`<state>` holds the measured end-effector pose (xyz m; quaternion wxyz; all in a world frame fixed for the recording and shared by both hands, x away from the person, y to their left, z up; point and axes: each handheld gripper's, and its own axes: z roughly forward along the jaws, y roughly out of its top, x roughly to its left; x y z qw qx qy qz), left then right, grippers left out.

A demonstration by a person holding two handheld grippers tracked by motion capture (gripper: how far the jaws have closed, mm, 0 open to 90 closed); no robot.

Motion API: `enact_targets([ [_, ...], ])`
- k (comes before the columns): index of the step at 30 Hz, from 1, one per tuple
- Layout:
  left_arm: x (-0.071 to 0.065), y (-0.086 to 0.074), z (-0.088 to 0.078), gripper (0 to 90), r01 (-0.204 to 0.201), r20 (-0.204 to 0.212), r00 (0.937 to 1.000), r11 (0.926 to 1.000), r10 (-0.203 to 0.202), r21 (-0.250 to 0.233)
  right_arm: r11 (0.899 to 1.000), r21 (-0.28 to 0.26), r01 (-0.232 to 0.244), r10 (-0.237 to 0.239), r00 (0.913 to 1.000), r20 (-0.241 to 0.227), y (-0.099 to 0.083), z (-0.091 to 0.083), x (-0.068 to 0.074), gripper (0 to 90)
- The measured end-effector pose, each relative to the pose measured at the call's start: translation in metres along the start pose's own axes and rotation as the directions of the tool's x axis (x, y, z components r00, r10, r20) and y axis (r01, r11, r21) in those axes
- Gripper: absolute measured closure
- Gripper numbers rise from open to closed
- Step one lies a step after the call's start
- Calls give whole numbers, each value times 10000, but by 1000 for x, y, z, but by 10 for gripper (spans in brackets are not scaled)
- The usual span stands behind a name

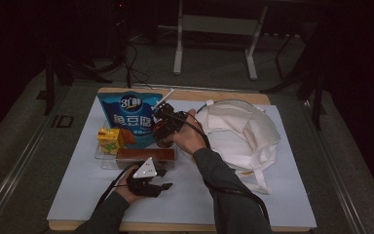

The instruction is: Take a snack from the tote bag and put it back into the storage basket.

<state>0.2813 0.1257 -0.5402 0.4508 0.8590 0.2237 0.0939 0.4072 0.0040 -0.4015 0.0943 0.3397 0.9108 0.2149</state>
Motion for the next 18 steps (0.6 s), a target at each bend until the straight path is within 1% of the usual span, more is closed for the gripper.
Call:
enact_targets([
  [3,0,0,0,456,-2,6,10000,10000,2,1,10000,-8,-41,41,10000,-4,1,1,0,255],
  [8,0,0,0,456,21,27,10000,10000,-21,-14,9999,-16,-120,121,9998,146,1,5,0,255],
  [18,0,0,0,457,-11,3,10000,10000,11,12,9999,145,-27,22,9994,360,1,10,2,255],
])
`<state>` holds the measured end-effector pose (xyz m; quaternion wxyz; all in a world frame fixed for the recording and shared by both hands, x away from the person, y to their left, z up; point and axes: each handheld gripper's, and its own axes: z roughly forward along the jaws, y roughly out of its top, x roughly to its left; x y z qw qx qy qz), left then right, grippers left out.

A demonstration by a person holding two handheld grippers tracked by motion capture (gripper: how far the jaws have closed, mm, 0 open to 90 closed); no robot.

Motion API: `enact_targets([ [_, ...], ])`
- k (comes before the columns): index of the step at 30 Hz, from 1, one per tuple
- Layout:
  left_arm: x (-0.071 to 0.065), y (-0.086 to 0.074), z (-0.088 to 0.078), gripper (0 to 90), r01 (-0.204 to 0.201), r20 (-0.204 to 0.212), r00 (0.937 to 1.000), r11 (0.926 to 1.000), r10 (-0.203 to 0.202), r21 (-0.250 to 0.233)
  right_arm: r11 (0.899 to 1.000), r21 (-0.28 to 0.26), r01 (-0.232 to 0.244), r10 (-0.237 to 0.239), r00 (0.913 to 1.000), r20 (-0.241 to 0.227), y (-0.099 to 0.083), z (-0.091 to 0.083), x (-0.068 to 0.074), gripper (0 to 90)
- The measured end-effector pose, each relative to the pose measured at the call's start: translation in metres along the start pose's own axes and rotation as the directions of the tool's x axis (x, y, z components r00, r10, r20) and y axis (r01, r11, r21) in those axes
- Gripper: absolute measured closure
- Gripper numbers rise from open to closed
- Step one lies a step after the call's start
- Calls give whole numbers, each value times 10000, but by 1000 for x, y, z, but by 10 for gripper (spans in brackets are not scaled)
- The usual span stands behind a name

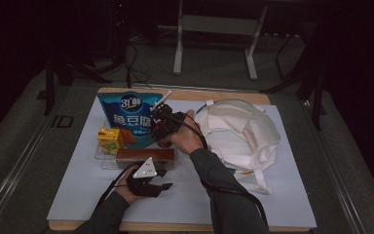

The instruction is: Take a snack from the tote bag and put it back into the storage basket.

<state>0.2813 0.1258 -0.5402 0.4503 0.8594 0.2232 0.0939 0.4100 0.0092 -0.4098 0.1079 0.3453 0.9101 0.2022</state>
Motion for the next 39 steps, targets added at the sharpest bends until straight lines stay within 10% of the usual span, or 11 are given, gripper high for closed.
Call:
enact_targets([
  [32,0,0,0,456,-19,-3,10000,10000,19,16,9974,715,-108,122,9998,-187,-8,12,-4,254],
  [39,0,0,0,455,-31,-14,10000,10000,31,4,9931,1003,602,-636,9975,312,-7,16,3,253],
])
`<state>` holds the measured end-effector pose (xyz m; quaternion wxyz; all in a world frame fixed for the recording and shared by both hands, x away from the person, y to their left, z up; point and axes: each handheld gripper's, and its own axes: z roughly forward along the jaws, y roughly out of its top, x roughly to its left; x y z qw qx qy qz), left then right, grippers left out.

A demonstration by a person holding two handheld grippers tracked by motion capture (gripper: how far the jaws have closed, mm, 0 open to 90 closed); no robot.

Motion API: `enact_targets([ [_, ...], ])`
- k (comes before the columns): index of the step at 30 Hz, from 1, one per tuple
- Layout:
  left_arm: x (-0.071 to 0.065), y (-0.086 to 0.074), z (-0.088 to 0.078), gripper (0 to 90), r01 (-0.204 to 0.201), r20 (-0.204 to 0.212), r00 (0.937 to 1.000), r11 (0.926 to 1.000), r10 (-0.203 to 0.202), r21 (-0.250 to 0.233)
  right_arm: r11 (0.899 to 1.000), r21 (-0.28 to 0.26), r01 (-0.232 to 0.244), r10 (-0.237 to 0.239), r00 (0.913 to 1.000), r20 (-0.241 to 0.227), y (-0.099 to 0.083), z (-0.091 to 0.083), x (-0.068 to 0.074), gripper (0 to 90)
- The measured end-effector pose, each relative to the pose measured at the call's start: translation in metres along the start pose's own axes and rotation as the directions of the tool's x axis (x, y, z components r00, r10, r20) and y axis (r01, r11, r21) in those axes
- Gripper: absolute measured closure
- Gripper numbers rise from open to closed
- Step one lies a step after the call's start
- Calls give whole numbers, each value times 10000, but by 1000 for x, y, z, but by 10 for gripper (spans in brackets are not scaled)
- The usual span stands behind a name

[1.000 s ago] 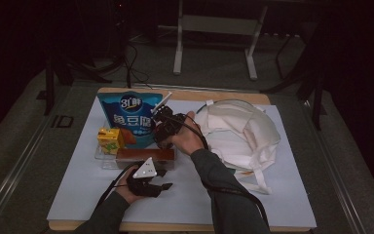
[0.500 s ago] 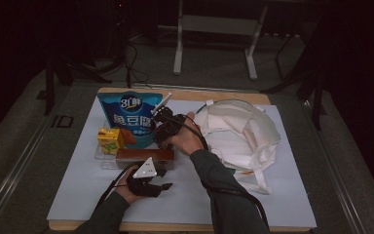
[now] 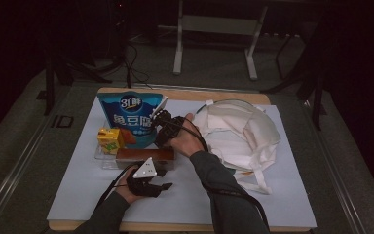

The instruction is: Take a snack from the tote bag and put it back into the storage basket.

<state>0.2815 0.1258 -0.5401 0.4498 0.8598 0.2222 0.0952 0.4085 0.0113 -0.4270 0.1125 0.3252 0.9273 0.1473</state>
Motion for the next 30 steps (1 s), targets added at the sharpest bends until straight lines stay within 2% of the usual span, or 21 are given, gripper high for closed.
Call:
enact_targets([
  [9,0,0,0,455,-6,22,10000,10000,6,33,9995,-154,-266,261,9991,-320,-3,3,-6,258],
  [11,0,0,0,455,3,13,10000,10000,-3,19,9983,-463,-353,340,9990,-283,-3,-1,-8,287],
  [13,0,0,0,454,8,4,10000,10000,-8,-7,9963,-669,-545,513,9974,-498,-2,-8,-10,299],
  [20,0,0,0,454,43,7,10000,10000,-43,-1,9935,-914,-676,630,9966,-521,-2,-20,-16,305],
  [23,0,0,0,454,52,12,10000,10000,-52,-4,9925,-940,-781,726,9955,-611,-4,-21,-16,307],
  [30,0,0,0,454,72,9,10000,10000,-72,-3,9934,-905,-698,645,9961,-603,-5,-21,-17,309],
])
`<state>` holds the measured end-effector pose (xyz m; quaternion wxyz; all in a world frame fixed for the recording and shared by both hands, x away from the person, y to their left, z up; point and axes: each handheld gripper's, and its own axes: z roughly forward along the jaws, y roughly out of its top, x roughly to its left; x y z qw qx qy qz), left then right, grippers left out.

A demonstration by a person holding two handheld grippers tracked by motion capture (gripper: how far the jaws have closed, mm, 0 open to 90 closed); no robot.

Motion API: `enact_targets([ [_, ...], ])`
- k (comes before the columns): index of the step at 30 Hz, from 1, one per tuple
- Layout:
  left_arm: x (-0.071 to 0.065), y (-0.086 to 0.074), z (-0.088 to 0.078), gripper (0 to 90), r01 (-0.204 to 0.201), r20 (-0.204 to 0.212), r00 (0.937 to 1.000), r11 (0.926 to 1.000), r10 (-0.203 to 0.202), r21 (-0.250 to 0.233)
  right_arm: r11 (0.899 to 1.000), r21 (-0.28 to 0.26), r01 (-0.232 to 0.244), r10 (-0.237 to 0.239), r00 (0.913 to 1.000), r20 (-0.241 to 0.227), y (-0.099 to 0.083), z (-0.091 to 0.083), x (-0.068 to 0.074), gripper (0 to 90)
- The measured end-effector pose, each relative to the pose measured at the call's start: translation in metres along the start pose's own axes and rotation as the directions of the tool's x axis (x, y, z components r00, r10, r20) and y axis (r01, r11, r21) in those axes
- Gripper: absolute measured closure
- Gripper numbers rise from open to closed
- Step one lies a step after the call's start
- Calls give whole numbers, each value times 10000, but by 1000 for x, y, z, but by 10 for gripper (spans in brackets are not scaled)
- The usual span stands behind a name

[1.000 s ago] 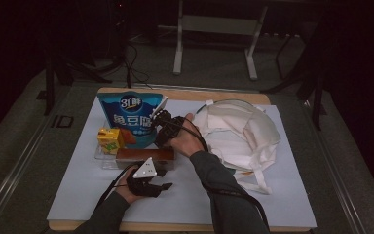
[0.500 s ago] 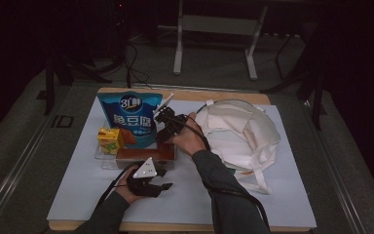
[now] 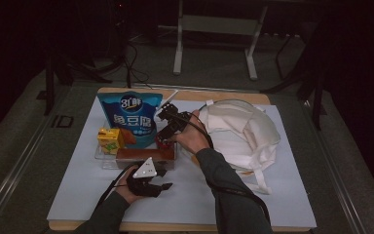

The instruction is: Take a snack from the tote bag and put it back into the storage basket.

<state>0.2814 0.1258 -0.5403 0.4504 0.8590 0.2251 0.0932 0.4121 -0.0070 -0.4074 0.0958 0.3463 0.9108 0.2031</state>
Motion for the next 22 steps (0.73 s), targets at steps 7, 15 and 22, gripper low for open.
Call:
enact_targets([
  [7,0,0,0,446,29,-4,10000,10000,-29,3,10000,-8,30,-30,10000,35,0,-5,0,312],
  [15,1,0,0,443,25,1,10000,10000,-25,34,9999,-112,-18,19,10000,64,-1,-13,-4,315],
  [22,1,0,0,442,70,-9,10000,10000,-70,15,9994,-353,9,-13,9999,-113,-7,-22,-9,317],
])
